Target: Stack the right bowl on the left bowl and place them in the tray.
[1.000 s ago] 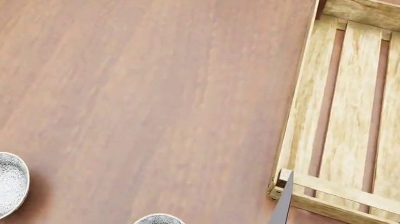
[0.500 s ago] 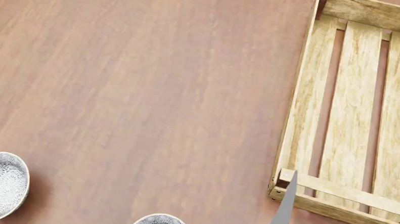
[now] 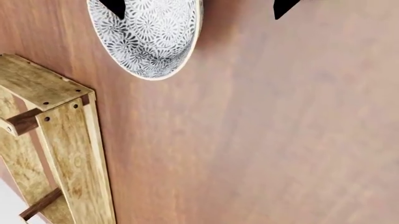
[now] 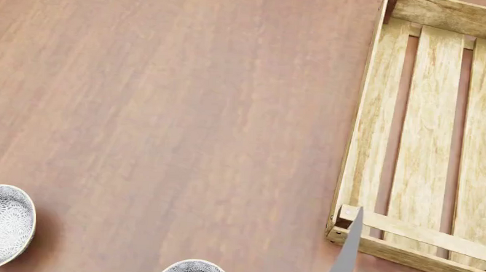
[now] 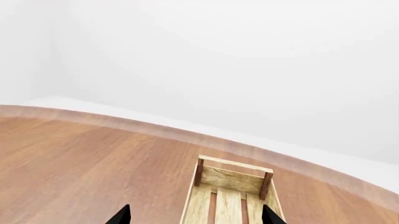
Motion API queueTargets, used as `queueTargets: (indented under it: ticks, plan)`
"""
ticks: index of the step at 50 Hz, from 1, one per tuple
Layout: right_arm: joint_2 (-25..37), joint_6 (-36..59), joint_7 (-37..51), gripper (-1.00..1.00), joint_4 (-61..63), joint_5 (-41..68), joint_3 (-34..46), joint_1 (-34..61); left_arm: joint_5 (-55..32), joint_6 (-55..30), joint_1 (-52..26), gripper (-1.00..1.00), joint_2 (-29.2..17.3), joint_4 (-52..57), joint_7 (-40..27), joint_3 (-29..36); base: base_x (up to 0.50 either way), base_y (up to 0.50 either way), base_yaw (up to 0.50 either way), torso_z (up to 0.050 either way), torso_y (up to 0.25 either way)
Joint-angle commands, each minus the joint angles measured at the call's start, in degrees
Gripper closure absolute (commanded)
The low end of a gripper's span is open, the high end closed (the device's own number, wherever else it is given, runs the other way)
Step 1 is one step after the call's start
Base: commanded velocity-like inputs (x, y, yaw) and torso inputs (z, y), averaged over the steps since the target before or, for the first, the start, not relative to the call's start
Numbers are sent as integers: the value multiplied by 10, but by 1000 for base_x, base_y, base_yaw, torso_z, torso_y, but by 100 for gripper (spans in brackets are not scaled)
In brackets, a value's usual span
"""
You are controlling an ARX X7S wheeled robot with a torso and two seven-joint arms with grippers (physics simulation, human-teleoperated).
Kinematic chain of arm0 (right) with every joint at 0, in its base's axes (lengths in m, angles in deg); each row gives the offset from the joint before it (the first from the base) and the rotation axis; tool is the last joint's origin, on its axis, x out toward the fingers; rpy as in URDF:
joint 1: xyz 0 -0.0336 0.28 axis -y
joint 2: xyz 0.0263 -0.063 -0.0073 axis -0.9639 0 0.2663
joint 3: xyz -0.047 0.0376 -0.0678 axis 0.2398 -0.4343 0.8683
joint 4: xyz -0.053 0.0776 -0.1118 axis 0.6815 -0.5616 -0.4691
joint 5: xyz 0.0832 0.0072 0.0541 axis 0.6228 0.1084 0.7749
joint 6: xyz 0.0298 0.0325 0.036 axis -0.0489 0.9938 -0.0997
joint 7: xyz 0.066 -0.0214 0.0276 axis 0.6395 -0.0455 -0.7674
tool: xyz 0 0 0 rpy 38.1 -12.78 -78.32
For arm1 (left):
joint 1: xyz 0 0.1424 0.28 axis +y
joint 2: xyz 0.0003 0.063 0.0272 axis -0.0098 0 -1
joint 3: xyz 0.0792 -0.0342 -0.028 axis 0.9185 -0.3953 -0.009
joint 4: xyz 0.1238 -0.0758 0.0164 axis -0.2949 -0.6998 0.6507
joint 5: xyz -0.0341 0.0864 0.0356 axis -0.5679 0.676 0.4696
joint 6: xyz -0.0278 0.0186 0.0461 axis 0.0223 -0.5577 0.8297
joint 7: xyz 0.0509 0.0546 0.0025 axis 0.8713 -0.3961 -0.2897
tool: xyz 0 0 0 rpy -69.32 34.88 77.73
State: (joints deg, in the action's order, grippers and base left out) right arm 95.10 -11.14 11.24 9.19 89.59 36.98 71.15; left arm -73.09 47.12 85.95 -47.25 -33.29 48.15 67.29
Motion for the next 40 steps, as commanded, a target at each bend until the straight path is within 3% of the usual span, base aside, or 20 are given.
queueTargets:
  ticks: [1, 40]
  plan:
    - [-9, -10, -2, -100, 0, -8, -10, 5, -3, 17, -14, -100, 30, -40, 24, -16, 0, 0, 0, 0, 0]
    - [-4, -15, -2, -100, 0, -10, -13, 0, 11, 14, -46, -100, 58, -93, 33, 9, 0, 0, 0, 0, 0]
